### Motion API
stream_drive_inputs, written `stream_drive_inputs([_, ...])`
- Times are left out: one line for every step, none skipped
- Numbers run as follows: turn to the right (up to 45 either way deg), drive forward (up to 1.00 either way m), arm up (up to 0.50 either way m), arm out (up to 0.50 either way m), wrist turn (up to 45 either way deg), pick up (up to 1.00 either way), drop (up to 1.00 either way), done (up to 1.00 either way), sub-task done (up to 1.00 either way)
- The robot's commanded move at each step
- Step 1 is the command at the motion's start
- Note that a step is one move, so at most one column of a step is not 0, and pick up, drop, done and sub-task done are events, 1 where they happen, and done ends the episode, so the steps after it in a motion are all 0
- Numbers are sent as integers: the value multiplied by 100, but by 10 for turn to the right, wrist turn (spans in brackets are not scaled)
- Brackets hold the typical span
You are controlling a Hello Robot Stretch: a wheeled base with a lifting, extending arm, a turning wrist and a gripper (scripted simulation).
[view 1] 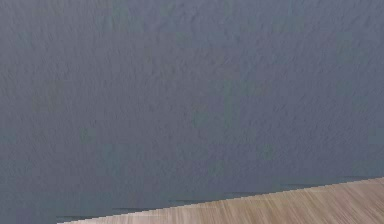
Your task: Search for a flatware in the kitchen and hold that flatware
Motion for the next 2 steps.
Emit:
stream_drive_inputs([0, 0, 0, 0, 0, 100, 0, 0, 0])
stream_drive_inputs([0, 0, 10, 0, 0, 0, 0, 0, 0])
